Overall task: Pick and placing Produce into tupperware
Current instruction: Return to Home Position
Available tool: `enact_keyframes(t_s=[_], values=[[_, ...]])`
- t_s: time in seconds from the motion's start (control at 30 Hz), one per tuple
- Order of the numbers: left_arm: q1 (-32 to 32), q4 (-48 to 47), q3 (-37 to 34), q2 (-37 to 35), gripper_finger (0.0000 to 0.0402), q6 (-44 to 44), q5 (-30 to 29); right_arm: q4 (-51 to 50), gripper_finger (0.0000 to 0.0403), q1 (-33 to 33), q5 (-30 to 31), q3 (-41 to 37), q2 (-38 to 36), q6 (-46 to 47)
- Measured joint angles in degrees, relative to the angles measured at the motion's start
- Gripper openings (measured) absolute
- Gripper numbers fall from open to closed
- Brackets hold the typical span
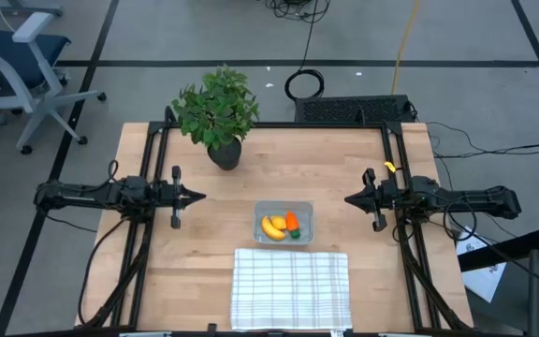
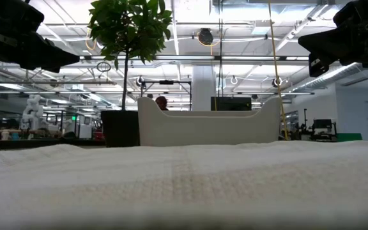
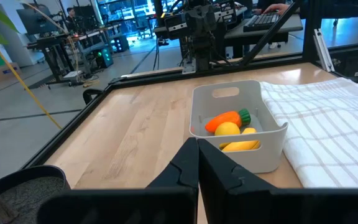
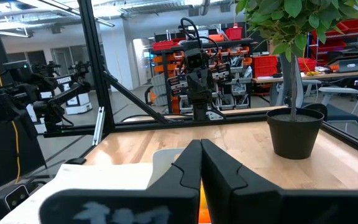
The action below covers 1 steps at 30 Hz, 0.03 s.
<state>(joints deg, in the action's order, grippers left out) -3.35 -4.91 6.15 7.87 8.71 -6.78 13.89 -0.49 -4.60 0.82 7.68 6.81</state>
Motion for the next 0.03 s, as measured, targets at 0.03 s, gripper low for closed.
enact_keyframes(t_s=[0.03], values=[[0.00, -0.01, 0.00, 0.00, 0.0001, 0.00, 0.00, 0.00, 0.0000, 0.01, -0.01, 0.00, -0.01, 0.01]])
